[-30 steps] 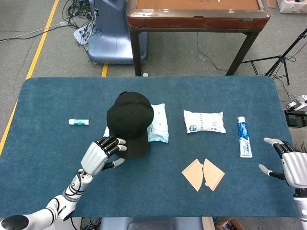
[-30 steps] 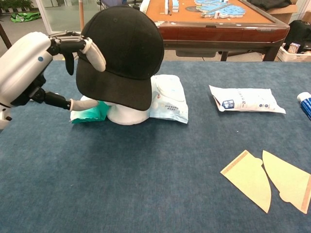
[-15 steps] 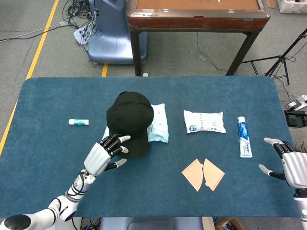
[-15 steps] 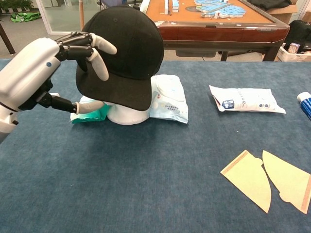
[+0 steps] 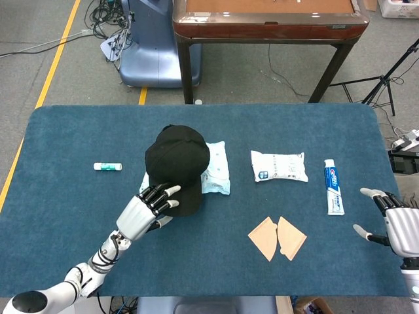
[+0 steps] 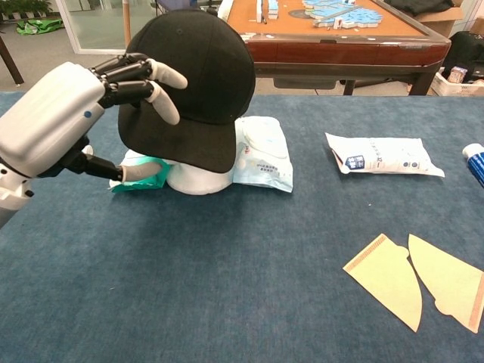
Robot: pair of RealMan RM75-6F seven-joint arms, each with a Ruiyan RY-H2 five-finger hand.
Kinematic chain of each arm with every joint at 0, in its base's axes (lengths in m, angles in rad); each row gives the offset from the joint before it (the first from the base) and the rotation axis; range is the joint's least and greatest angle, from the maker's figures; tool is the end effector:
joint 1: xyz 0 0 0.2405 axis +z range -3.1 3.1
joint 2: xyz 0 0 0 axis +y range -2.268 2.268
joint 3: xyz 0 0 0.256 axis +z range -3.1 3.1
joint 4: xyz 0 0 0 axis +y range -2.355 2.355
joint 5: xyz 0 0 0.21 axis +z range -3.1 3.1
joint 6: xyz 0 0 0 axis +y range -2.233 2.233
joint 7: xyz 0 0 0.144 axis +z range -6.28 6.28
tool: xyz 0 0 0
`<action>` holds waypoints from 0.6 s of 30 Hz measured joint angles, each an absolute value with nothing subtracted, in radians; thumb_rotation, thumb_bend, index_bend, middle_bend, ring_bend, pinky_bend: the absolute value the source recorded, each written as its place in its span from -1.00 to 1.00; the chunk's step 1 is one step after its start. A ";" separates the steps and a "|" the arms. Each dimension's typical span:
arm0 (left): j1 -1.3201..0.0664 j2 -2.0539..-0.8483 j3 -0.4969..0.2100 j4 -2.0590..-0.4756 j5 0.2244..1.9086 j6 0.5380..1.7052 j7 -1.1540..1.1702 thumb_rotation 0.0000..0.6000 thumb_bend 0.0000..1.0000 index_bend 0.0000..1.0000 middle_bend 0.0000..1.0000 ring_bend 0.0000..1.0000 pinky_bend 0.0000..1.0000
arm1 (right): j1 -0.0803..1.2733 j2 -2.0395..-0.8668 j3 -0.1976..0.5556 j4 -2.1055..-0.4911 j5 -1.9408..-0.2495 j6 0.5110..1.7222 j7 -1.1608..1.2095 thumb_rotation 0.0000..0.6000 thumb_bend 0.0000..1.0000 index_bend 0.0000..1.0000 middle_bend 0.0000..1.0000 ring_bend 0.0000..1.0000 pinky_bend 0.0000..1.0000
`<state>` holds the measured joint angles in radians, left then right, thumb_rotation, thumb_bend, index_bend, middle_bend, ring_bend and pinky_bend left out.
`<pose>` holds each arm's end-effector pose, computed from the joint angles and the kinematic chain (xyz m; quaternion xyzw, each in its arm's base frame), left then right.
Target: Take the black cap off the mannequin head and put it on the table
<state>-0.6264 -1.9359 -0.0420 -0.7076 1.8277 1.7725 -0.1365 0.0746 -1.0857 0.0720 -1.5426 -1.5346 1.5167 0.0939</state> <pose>-0.1565 0.2891 -0.0217 -0.6663 -0.0943 -0.6500 0.3530 -0.3201 -0.1833 0.1823 0.5917 -0.3644 0.4073 0.5927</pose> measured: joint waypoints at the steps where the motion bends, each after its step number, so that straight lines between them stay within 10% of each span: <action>1: -0.629 -1.937 -0.043 -0.707 1.827 1.771 -0.135 1.00 -0.70 -0.15 -0.54 -0.67 -0.23 | 0.075 -1.086 0.072 -1.543 -1.535 1.517 0.094 1.00 -0.72 -0.48 -0.37 -0.43 0.05; 18: -0.652 -1.961 -0.054 -0.672 1.793 1.747 -0.101 1.00 -0.70 -0.02 -0.54 -0.67 -0.23 | 0.075 -1.084 0.071 -1.542 -1.536 1.517 0.098 1.00 -0.72 -0.48 -0.37 -0.43 0.05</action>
<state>-0.6523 -1.9612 -0.0537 -0.6721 1.7933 1.7466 -0.1013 0.0746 -1.0843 0.0712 -1.5420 -1.5363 1.5172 0.0980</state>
